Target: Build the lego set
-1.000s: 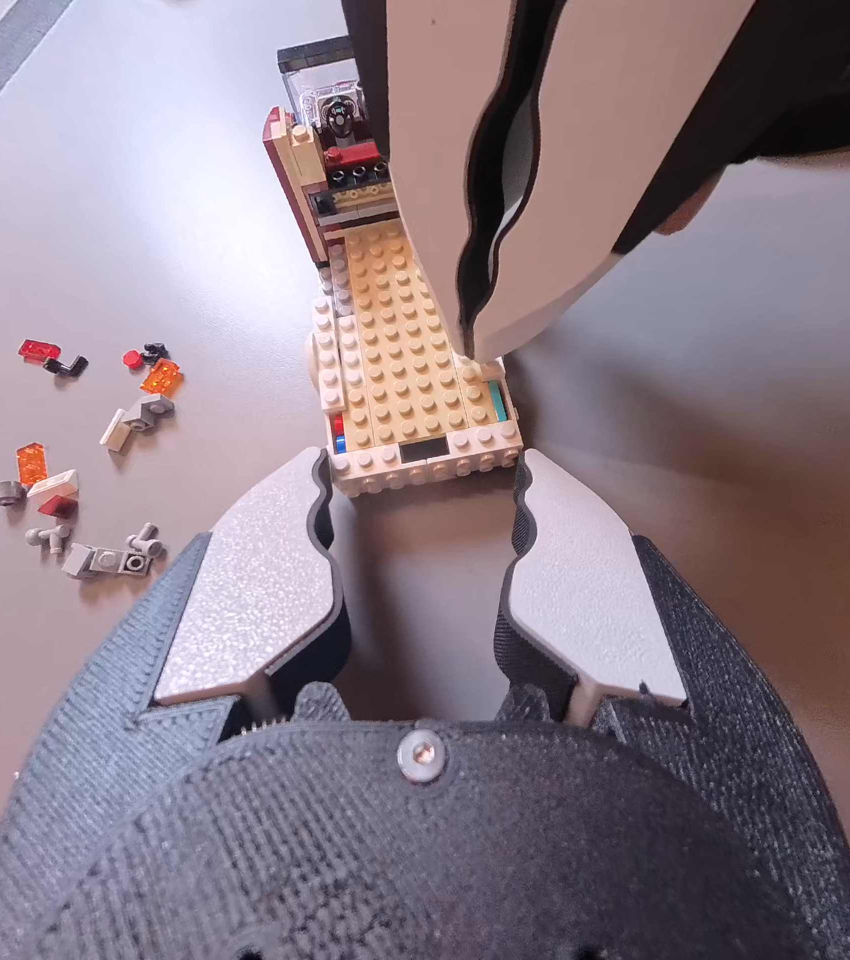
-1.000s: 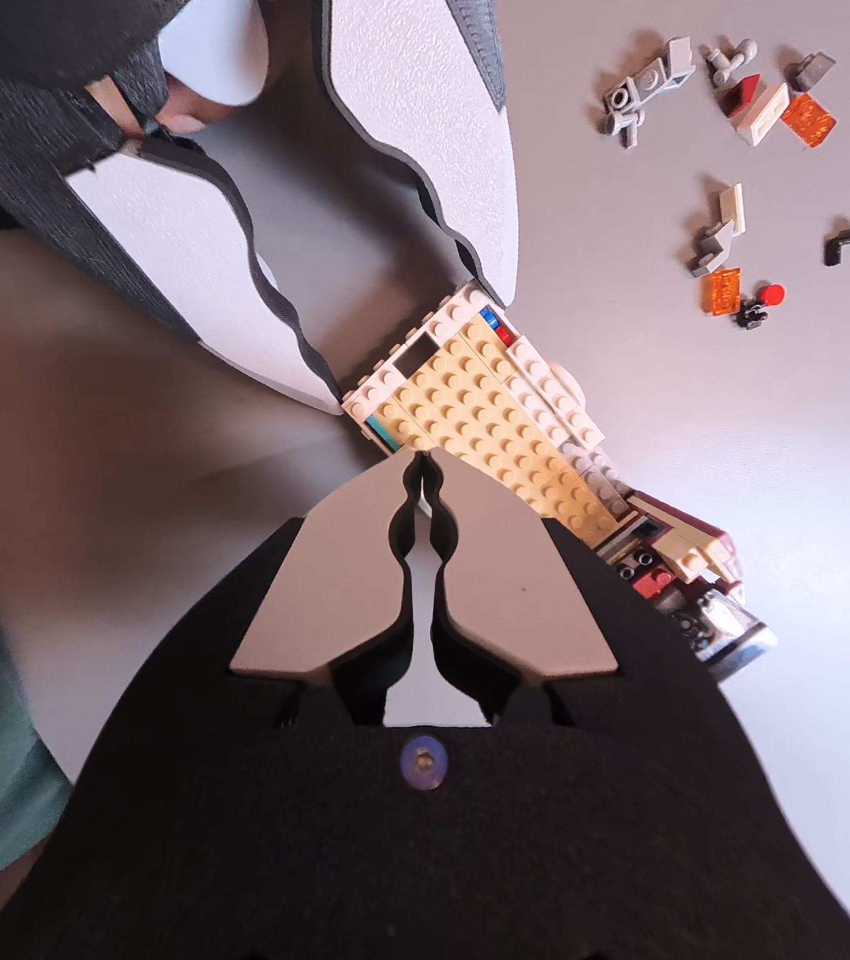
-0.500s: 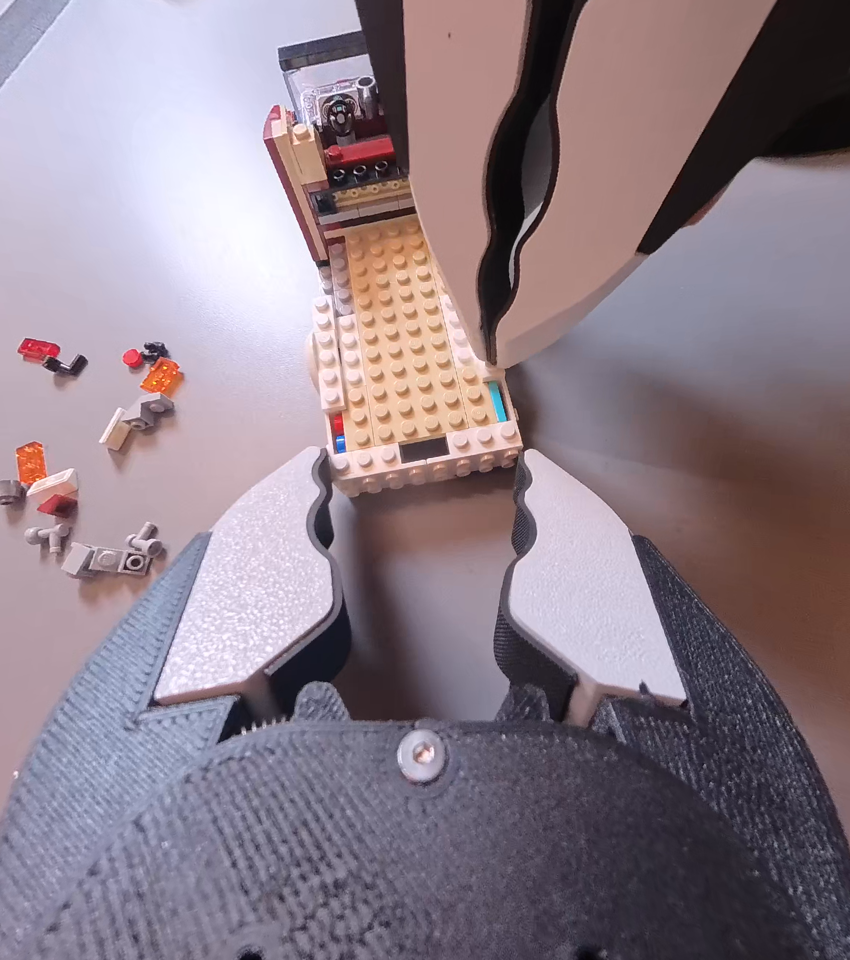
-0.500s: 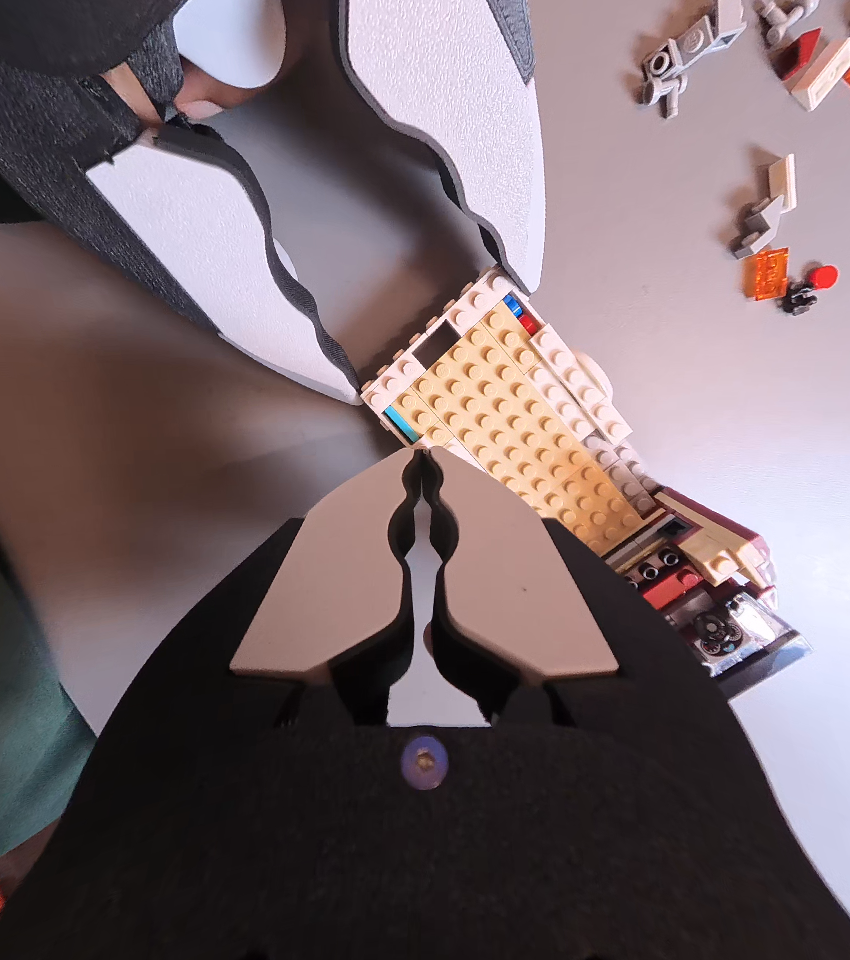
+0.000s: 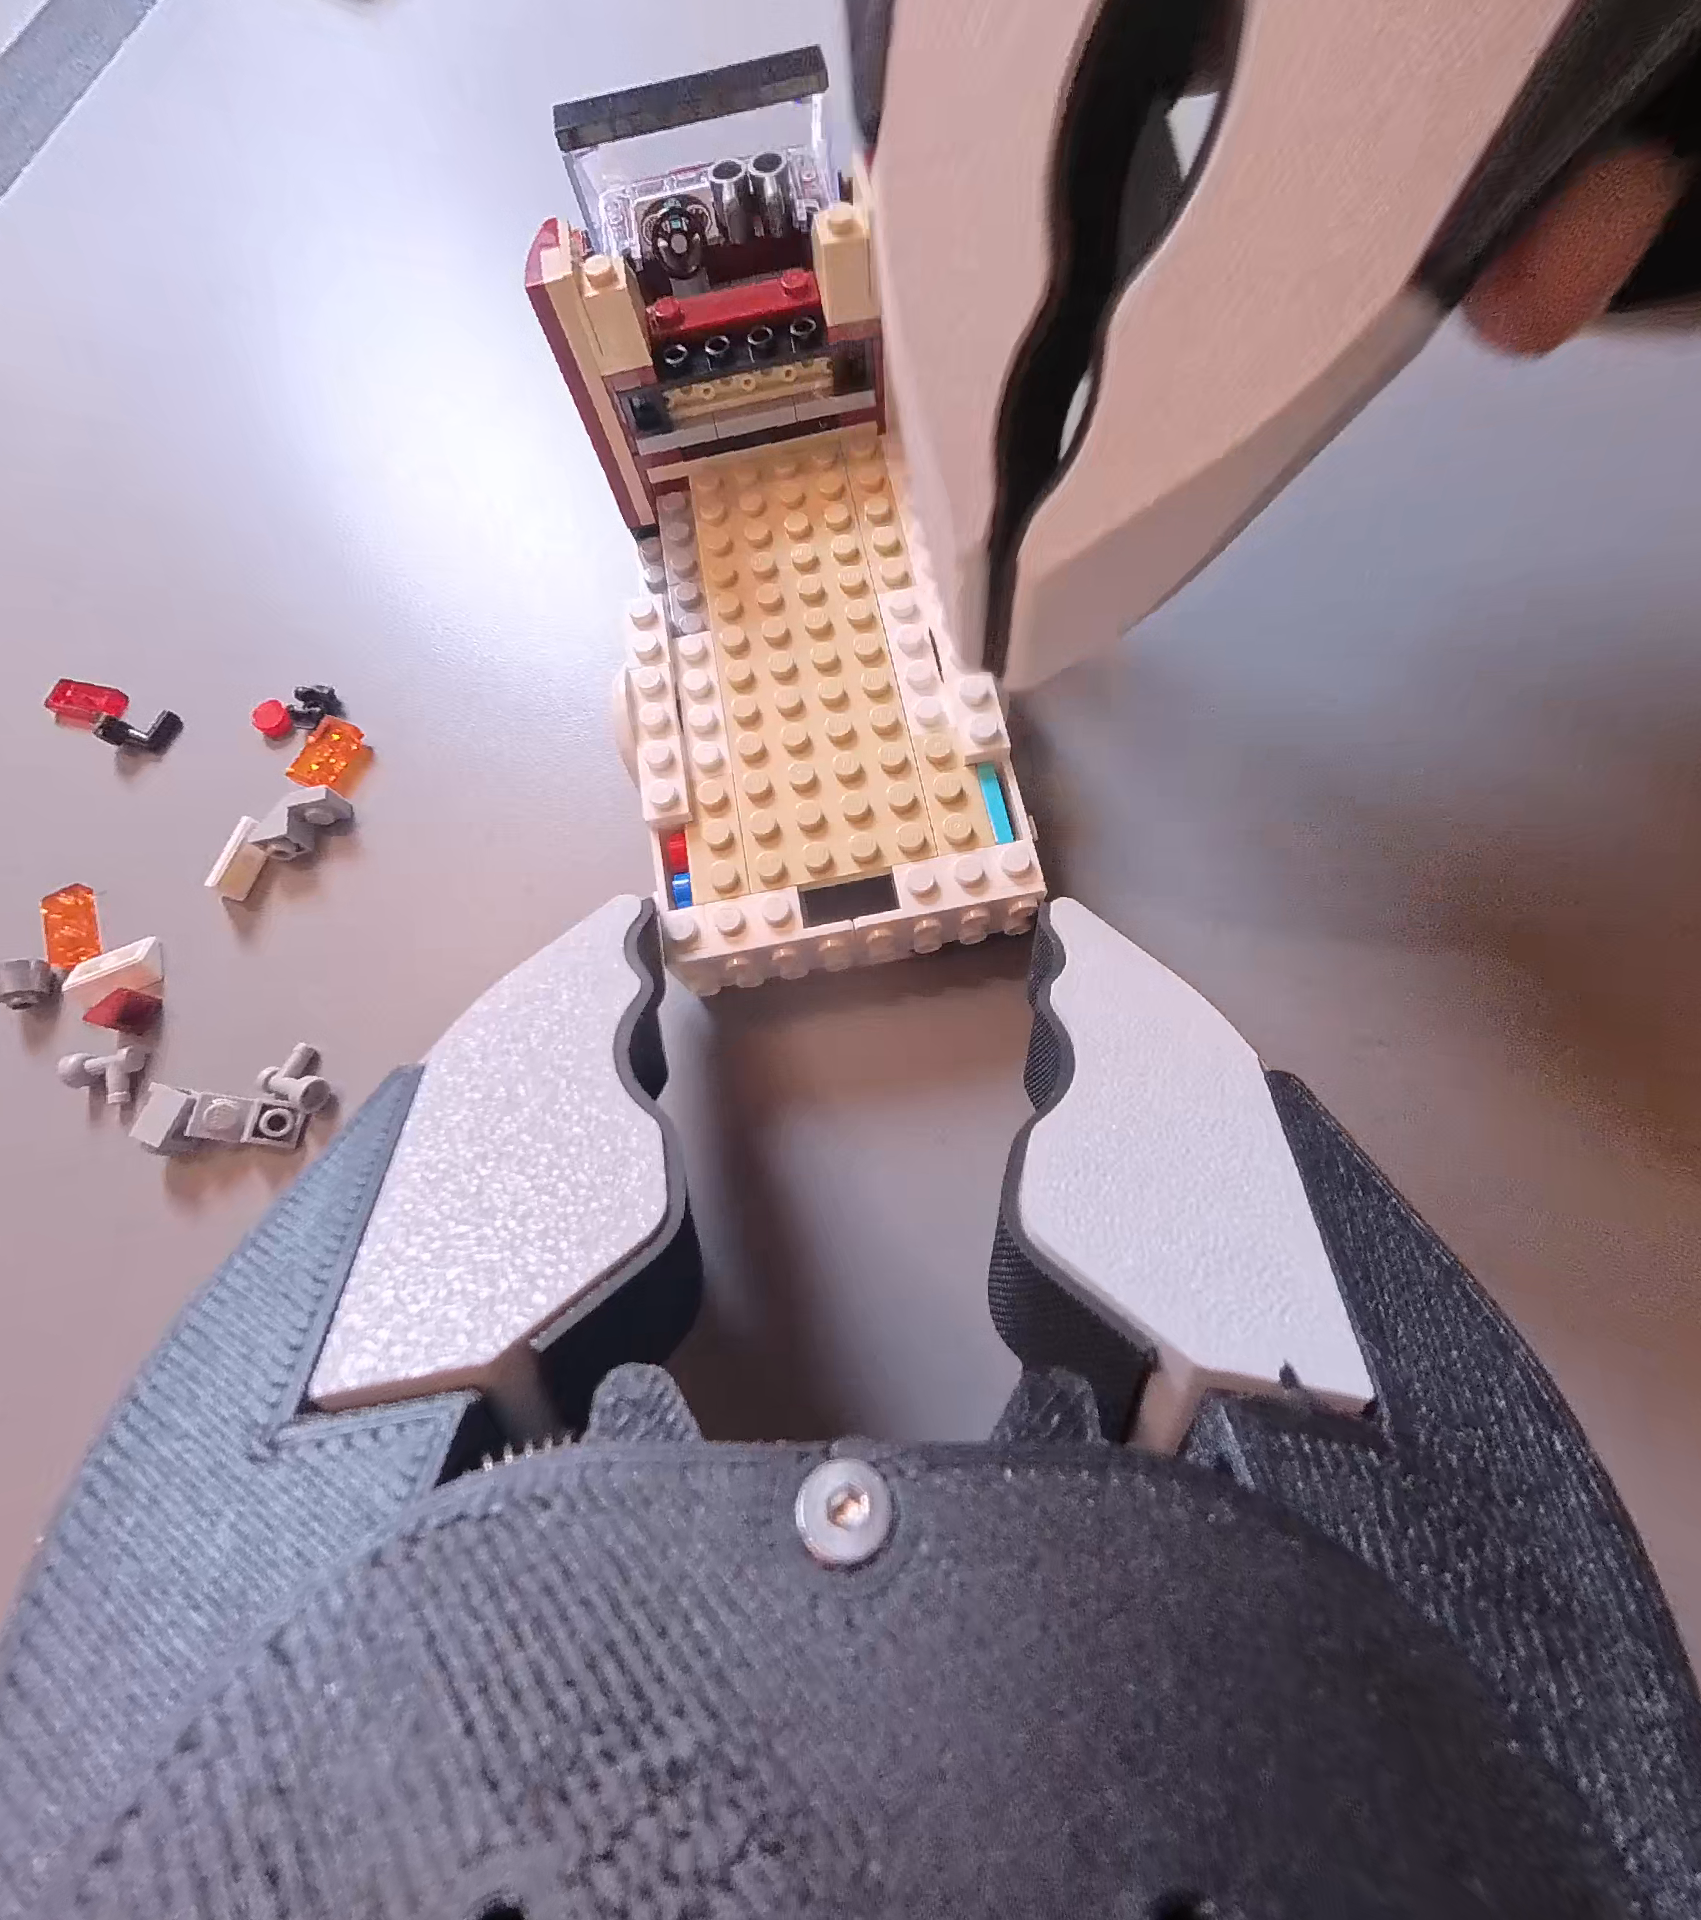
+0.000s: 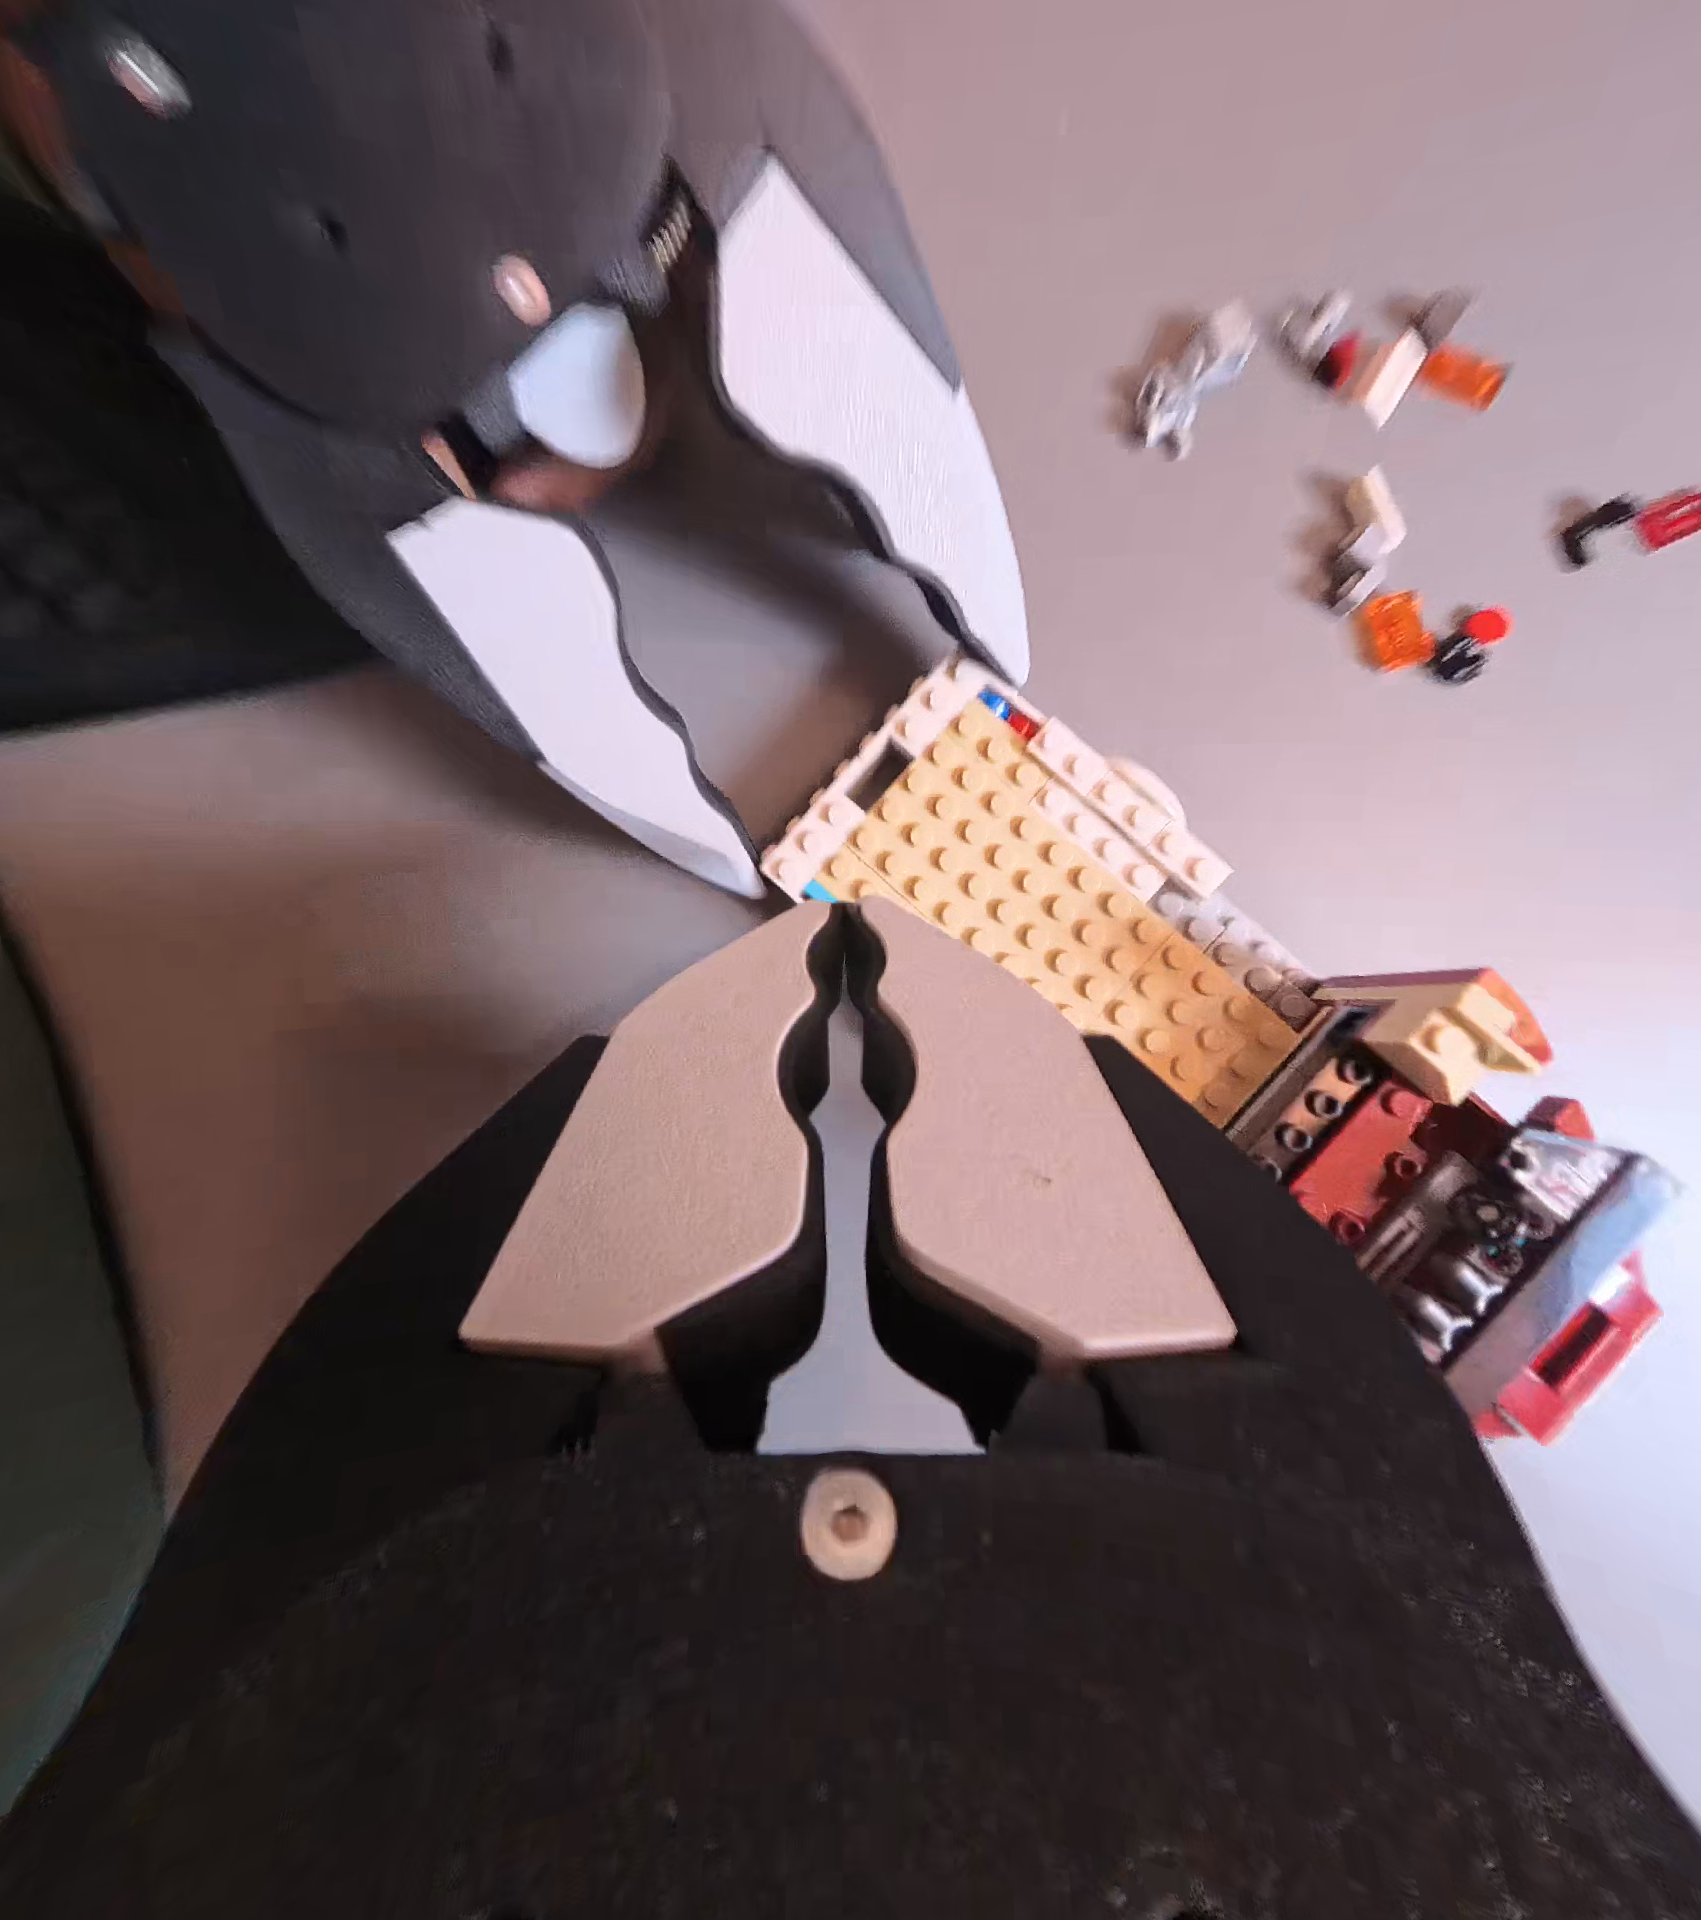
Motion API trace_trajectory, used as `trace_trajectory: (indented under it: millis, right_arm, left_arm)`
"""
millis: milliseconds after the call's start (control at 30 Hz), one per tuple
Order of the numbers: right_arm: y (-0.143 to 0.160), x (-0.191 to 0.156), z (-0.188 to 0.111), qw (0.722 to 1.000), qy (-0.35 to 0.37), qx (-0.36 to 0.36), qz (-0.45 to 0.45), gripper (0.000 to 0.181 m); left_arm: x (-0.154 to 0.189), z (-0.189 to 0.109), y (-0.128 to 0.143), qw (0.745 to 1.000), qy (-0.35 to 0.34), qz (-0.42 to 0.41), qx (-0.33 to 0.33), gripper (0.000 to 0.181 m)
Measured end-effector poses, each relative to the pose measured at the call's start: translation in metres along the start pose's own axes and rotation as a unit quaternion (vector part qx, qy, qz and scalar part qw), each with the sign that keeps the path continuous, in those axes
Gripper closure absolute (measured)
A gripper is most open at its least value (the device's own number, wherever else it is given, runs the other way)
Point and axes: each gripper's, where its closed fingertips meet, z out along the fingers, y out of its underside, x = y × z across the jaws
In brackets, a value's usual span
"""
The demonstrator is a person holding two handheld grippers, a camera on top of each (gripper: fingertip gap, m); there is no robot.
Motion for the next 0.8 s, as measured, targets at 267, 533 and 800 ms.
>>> trace_trajectory:
  millis: [267, 533, 800]
  right_arm:
    - [0.011, -0.001, -0.043, 0.976, 0.032, 0.195, 0.091, 0.145]
    - [0.029, 0.026, -0.087, 0.936, 0.097, 0.326, 0.091, 0.173]
    - [0.035, 0.052, -0.117, 0.895, 0.142, 0.404, 0.128, 0.181]
  left_arm:
    - [0.002, -0.01, -0.005, 0.999, 0.021, -0.007, 0.03, 0.102]
    - [-0.017, -0.052, -0.044, 0.99, -0.023, -0.049, 0.128, 0.112]
    - [-0.078, -0.188, -0.049, 0.934, -0.291, -0.112, 0.173, 0.142]
